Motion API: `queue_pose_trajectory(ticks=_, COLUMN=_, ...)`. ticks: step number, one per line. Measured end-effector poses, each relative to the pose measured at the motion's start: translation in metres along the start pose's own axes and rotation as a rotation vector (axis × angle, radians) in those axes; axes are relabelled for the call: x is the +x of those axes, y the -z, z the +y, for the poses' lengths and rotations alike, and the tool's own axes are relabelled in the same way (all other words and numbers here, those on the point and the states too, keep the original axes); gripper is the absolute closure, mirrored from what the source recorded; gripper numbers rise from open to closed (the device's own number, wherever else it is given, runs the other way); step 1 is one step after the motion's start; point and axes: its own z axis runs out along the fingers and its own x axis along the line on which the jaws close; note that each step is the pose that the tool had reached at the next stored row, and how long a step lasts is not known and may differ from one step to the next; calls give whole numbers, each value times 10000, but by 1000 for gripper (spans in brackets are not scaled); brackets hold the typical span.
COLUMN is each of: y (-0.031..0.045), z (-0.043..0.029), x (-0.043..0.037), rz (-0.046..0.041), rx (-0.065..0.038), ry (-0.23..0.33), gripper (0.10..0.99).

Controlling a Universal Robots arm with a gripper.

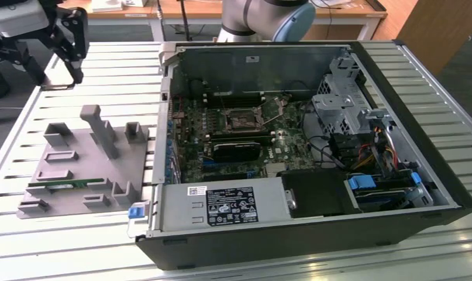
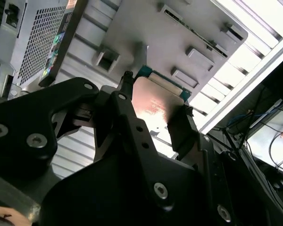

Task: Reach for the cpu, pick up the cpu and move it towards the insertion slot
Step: 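Pick up the cpu and move it towards the insertion slot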

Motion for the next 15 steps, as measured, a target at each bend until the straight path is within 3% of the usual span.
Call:
queue_pose_trajectory(ticks=6, y=-10, z=51, x=-122, rz=0, rx=0, ry=-1, gripper=541)
queue_pose_trajectory(ticks=15, y=-19, z=117, x=-240, rz=0, rx=0, ry=-1, gripper=541)
